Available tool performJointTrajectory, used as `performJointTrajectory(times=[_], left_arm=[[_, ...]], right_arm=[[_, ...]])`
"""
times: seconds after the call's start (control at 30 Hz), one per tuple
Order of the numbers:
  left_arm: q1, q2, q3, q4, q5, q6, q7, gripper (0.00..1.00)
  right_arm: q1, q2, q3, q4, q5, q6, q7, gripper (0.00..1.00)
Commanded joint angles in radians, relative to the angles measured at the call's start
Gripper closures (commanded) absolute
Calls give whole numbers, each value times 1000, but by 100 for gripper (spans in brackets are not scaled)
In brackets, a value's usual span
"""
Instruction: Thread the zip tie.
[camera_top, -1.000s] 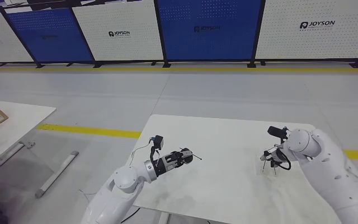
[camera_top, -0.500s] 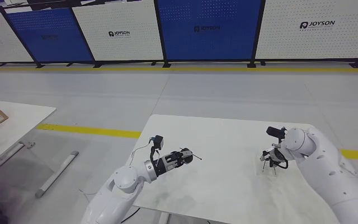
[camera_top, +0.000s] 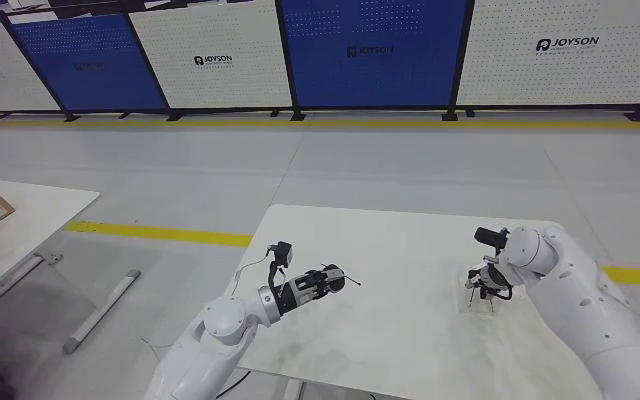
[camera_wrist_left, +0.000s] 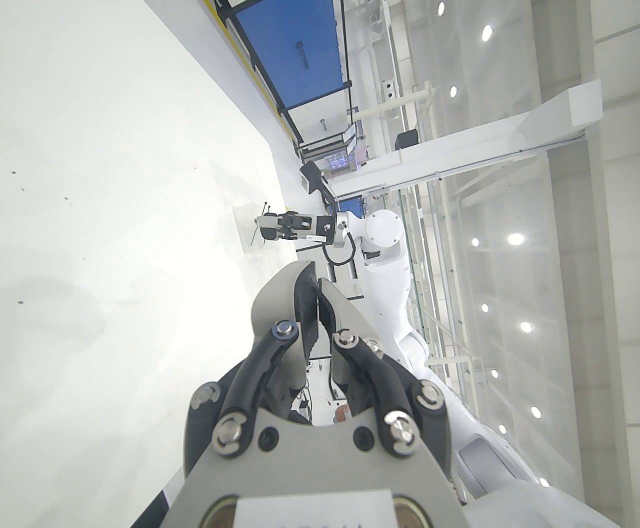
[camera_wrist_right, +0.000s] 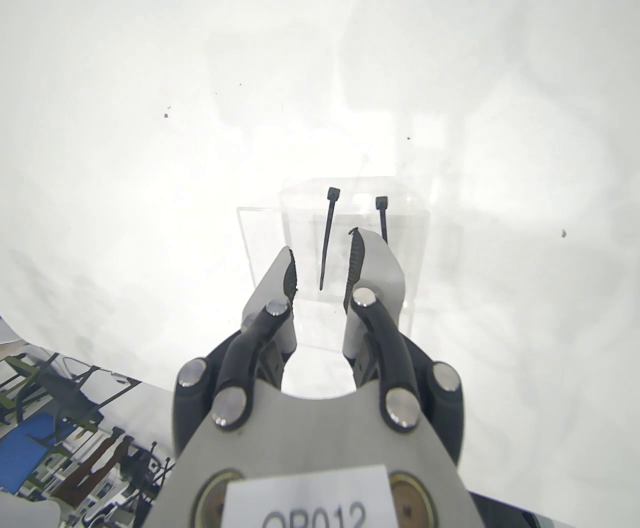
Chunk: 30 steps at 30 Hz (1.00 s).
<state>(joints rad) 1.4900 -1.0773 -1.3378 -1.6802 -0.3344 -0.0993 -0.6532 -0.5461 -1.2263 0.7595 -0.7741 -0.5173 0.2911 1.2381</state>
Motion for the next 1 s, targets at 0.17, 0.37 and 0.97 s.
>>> performJointTrajectory(times=[0.17, 0.37, 0.97], left_arm=[[0, 0, 0, 0, 0, 0, 0, 100], [0, 0, 0, 0, 0, 0, 0, 100], [0, 0, 0, 0, 0, 0, 0, 100]], right_arm=[[21, -21, -17, 52, 4, -8, -3, 74], [37, -39, -30, 96, 5, -13, -8, 89], [56, -63, -43, 123, -31, -19, -18, 100]])
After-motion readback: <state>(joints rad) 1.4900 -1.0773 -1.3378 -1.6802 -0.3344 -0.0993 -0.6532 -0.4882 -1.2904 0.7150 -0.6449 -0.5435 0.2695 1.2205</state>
